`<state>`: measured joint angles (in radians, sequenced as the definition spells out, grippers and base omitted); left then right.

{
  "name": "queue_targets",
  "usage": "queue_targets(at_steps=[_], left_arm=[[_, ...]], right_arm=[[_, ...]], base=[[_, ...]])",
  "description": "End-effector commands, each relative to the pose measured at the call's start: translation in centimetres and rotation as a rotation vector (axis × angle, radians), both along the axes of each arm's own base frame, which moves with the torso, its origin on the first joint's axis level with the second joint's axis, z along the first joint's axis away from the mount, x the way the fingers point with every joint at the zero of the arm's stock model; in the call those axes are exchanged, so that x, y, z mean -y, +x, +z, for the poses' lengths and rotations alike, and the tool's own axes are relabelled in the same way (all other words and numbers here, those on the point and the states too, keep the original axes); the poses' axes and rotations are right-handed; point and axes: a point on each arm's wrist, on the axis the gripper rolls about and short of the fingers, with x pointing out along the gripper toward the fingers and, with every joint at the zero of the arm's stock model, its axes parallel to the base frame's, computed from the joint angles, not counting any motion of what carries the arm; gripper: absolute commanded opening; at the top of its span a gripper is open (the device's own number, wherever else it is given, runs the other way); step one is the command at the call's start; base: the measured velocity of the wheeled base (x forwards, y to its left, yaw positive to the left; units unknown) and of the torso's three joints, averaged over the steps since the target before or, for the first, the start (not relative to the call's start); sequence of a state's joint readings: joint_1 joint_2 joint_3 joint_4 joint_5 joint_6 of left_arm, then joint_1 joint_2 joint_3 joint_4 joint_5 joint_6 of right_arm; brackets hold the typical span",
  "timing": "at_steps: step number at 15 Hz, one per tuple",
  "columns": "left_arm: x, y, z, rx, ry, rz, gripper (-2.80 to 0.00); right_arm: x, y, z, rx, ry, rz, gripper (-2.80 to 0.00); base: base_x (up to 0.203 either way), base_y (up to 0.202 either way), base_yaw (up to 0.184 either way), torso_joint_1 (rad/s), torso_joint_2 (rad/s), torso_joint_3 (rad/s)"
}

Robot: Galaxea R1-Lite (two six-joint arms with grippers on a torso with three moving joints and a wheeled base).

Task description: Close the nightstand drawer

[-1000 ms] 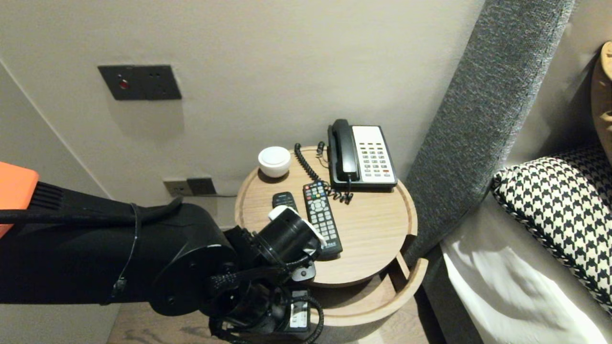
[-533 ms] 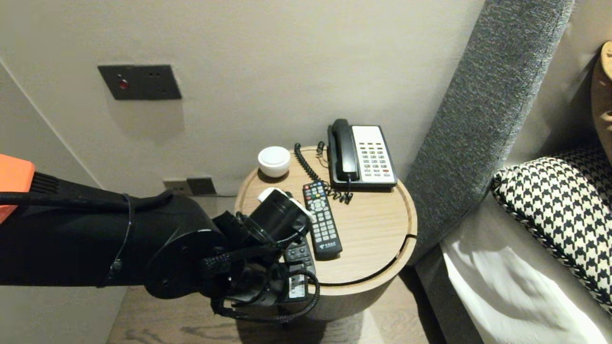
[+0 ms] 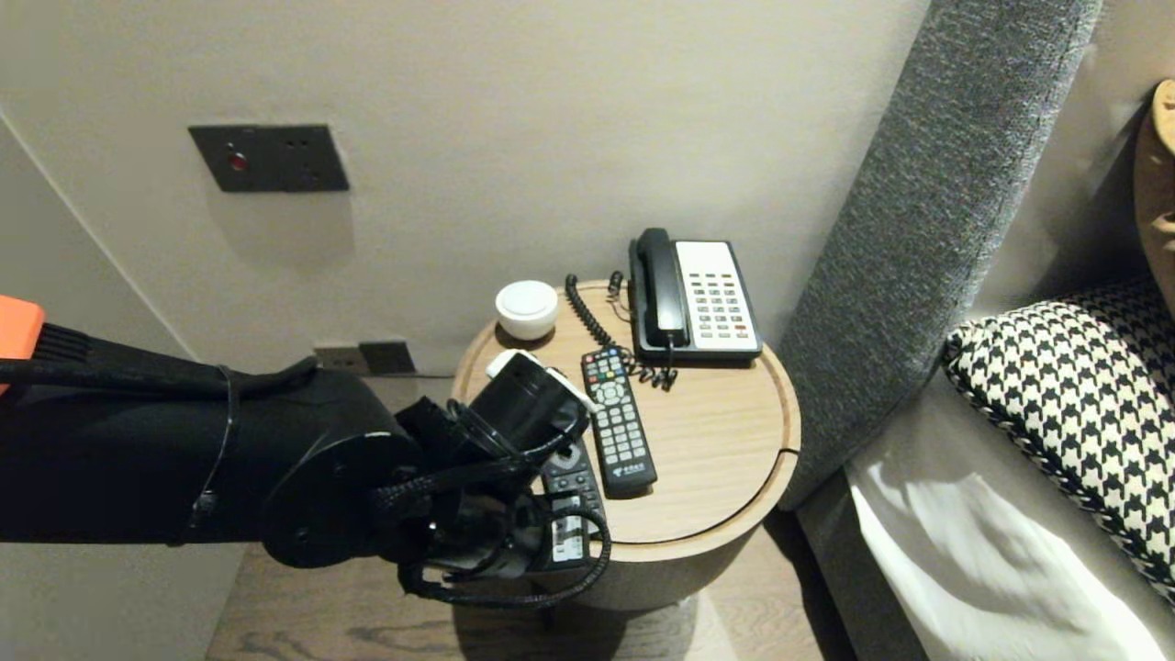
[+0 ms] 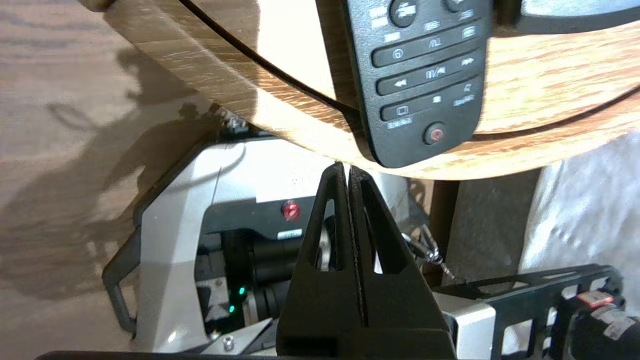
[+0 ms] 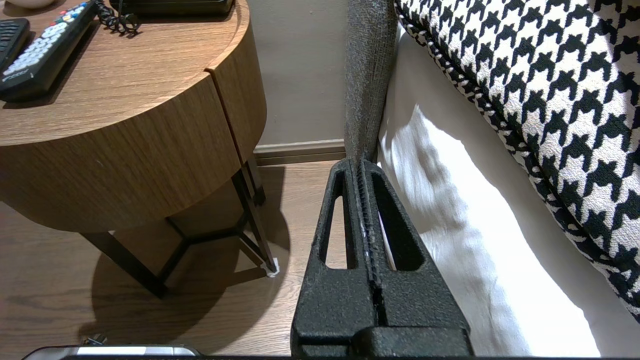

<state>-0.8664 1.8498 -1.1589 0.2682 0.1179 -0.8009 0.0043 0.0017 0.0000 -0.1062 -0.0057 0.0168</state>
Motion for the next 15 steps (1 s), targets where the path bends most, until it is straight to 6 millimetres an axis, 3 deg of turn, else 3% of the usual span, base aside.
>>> queue_targets(at_steps=[1,3,6,8,10,15], left_arm=[[-0.6,-0.5,0.0,-0.003,0.004,0.005,-2.8],[-1.6,-1.5,-0.1,-0.017,0.016,-0.005,-2.8],[-4.5,-4.7,-1.1,-0.065,0.036,-0.079,-2.8],[-6.5,-5.6,-0.8,-0.045,0.012,-0.072,-2.8],[-9.1,-4.5,0.2,-0.008,-0.021,0.032,-2.8],[-17.7,-2.6,3.0,0.218,0.034,0.215,-2.8]], right_arm=[[0.0,0.3,-1.1,-0.04,0.0,0.0,-2.8],[0.0,0.3,-1.1,-0.04,0.0,0.0,-2.8],[0.0,0.3,-1.1,-0.04,0.0,0.0,-2.8],[0.0,0.3,-1.1,-0.04,0.0,0.0,-2.8],[0.0,0.3,-1.1,-0.04,0.0,0.0,-2.8],[0.0,0.3,-1.1,-0.04,0.0,0.0,-2.8]], base=[[0.0,0.0,0.0,0.0,0.0,0.0],[0.0,0.0,0.0,0.0,0.0,0.0],[0.0,0.0,0.0,0.0,0.0,0.0],[0.0,0.0,0.0,0.0,0.0,0.0],[0.0,0.0,0.0,0.0,0.0,0.0],[0.0,0.0,0.0,0.0,0.0,0.0]])
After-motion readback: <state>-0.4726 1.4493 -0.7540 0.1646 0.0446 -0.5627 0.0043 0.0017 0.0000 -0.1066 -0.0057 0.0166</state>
